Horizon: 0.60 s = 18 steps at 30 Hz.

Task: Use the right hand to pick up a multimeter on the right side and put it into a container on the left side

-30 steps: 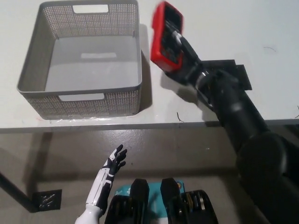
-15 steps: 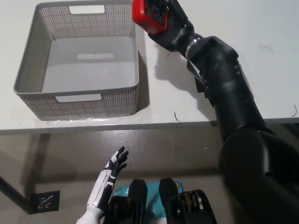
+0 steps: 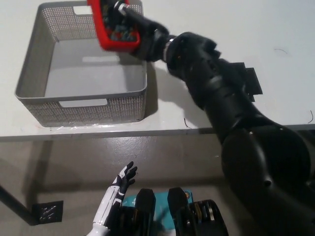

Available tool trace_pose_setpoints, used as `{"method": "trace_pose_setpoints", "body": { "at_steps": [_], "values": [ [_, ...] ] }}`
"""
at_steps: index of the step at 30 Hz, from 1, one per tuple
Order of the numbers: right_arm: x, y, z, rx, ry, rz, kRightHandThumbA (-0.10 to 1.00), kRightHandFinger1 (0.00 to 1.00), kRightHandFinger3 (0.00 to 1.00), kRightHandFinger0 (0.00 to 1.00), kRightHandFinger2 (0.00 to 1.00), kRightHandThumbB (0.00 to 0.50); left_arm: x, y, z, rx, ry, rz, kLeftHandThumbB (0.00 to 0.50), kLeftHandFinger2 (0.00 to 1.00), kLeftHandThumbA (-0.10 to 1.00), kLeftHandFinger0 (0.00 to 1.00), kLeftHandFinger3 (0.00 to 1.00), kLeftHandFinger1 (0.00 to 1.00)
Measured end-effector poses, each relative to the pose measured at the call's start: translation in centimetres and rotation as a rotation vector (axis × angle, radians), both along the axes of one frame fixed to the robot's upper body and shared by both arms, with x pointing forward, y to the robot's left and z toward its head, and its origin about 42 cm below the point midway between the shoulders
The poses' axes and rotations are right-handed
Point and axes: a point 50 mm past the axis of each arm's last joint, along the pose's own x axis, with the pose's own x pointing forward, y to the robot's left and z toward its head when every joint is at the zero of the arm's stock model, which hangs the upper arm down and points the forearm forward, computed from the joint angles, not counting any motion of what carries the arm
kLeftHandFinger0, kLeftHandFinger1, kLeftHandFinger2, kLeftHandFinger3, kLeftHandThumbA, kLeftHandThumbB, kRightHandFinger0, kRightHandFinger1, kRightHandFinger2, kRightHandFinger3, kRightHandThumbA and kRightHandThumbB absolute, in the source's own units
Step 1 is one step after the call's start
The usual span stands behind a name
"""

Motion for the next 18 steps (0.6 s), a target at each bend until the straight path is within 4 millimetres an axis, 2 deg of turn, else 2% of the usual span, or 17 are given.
{"method": "trace_pose_setpoints", "body": {
  "at_steps": [2, 4, 8, 9, 10, 11, 12, 13, 14, 15, 16, 17, 18],
  "values": [
    [-0.4, 1.0, -0.4, -0.033, 0.004, 0.006, -0.1, 0.01, 1.0, 0.0, 0.56, 0.184, 0.0, -0.1, 0.0, 0.001, 0.0, -0.003, 0.425, 1.0, 1.0, 1.0, 1.0, 1.0],
    [-0.7, 1.8, -0.5, -0.058, 0.004, 0.008, -0.1, 0.0, 1.0, 0.0, 0.55, 0.165, 0.0, -0.2, 0.0, 0.002, 0.0, -0.006, 0.415, 1.0, 1.0, 1.0, 1.0, 1.0],
    [-1.0, 2.8, -0.3, -0.116, -0.02, 0.003, -0.1, 0.07, 1.0, 0.0, 0.71, 0.171, -0.1, -0.4, 0.0, 0.003, 0.0, -0.017, 0.416, 1.0, 1.0, 1.0, 1.0, 1.0],
    [-1.0, 3.0, -0.1, -0.132, -0.03, -0.002, -0.1, 0.13, 1.0, 0.0, 0.78, 0.192, -0.1, -0.4, 0.0, 0.004, 0.0, -0.019, 0.408, 1.0, 1.0, 1.0, 1.0, 1.0],
    [-1.0, 3.1, 0.1, -0.156, -0.049, -0.012, -0.1, 0.13, 1.0, 0.0, 0.72, 0.169, -0.1, -0.5, 0.0, 0.005, 0.0, -0.023, 0.412, 1.0, 1.0, 1.0, 1.0, 1.0],
    [-0.9, 3.1, 0.2, -0.19, -0.072, -0.021, -0.1, 0.18, 0.97, 0.0, 0.81, 0.18, -0.1, -0.5, 0.0, 0.006, -0.001, -0.026, 0.413, 1.0, 1.0, 1.0, 1.0, 1.0],
    [-0.9, 3.1, 0.4, -0.226, -0.095, -0.03, -0.1, 0.25, 0.42, 0.0, 0.8, 0.214, -0.1, -0.6, 0.0, 0.007, -0.001, -0.029, 0.426, 1.0, 1.0, 1.0, 1.0, 1.0],
    [-0.9, 3.1, 0.5, -0.27, -0.122, -0.04, -0.1, 0.3, 0.34, 0.01, 0.77, 0.235, -0.1, -0.6, 0.0, 0.007, -0.001, -0.032, 0.428, 1.0, 1.0, 1.0, 1.0, 1.0],
    [-0.8, 3.1, 0.6, -0.303, -0.142, -0.05, 0.25, 0.53, 0.63, 0.24, 0.86, 0.324, -0.1, -0.7, 0.0, 0.008, -0.001, -0.035, 0.433, 1.0, 1.0, 1.0, 1.0, 1.0],
    [-0.8, 3.1, 0.7, -0.35, -0.173, -0.066, 0.51, 1.0, 1.0, 0.72, 1.0, 0.408, -0.1, -0.8, 0.0, 0.008, -0.001, -0.038, 0.424, 1.0, 1.0, 1.0, 1.0, 1.0],
    [-0.7, 3.1, 0.8, -0.372, -0.188, -0.077, 0.55, 1.0, 1.0, 0.93, 1.0, 0.442, -0.1, -0.8, 0.0, 0.009, -0.001, -0.041, 0.43, 1.0, 1.0, 1.0, 1.0, 1.0],
    [-0.7, 3.1, 1.0, -0.386, -0.205, -0.083, 0.59, 1.0, 1.0, 1.0, 1.0, 0.491, -0.1, -0.9, 0.0, 0.01, -0.001, -0.045, 0.44, 1.0, 1.0, 1.0, 1.0, 1.0],
    [-0.7, 3.1, 1.2, -0.39, -0.218, -0.085, 0.61, 1.0, 1.0, 1.0, 1.0, 0.5, -0.1, -0.9, 0.0, 0.012, -0.001, -0.047, 0.453, 1.0, 1.0, 1.0, 1.0, 1.0]
  ]
}}
